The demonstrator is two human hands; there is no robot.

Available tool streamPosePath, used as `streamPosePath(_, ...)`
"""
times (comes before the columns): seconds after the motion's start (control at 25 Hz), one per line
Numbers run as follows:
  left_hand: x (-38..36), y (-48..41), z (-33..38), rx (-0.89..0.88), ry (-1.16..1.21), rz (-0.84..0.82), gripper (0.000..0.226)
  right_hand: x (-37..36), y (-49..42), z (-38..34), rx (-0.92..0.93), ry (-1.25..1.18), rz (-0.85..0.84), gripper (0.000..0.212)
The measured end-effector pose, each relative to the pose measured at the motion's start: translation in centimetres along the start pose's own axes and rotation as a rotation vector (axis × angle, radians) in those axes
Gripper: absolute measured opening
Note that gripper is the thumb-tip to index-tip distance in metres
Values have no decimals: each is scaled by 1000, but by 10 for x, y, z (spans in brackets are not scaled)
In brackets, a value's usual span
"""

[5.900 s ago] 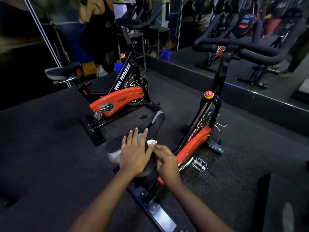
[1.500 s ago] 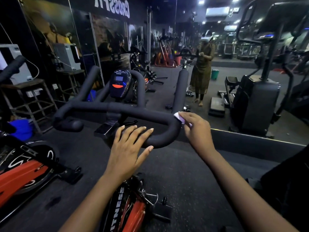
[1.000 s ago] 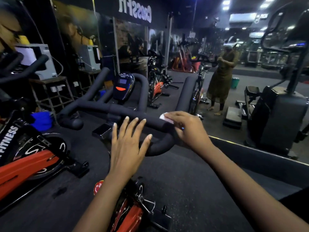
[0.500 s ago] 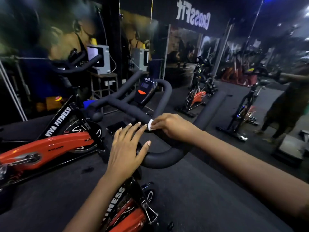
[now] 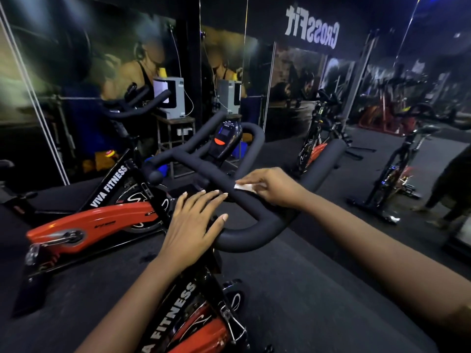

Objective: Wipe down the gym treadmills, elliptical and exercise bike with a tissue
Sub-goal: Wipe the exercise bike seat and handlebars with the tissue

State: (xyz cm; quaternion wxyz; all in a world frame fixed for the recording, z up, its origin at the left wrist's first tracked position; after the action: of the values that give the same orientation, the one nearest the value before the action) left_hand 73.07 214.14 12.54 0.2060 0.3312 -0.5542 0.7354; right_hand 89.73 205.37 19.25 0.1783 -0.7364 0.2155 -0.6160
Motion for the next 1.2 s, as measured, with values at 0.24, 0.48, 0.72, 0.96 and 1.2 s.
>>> streamPosePath(0.24,0,-4,31,-10,68,-50,65,25,45,-10,137,91,-37,34)
streamPosePath(0.48,-10,-12,51,-69,-69,-178,78,47,92,-33,147,277,144,40)
streamPosePath(0.72,-7,-10,53,-88,-87,-232,85,-1,113,-37,-299,329,419,64)
streamPosePath(0.96,-20,-34,79,-95,-3,-322,85,30,122,-20,-310,90,671,49)
streamPosePath(1.2,-38,-37,86,-173,-83,-411,88,69,97,52,-548,208,795,45)
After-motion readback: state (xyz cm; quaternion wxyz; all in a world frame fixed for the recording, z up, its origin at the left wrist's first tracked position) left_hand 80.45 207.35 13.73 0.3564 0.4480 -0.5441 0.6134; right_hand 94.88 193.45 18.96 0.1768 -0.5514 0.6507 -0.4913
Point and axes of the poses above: each hand's wrist, its own y-axis away from the middle knuckle, its own x-axis out of the back of the hand, z = x × y, the point moved 4 cm from there along -y, towards the middle knuckle, and after that the axes turned 6 degrees about z, right-handed, at the moved point
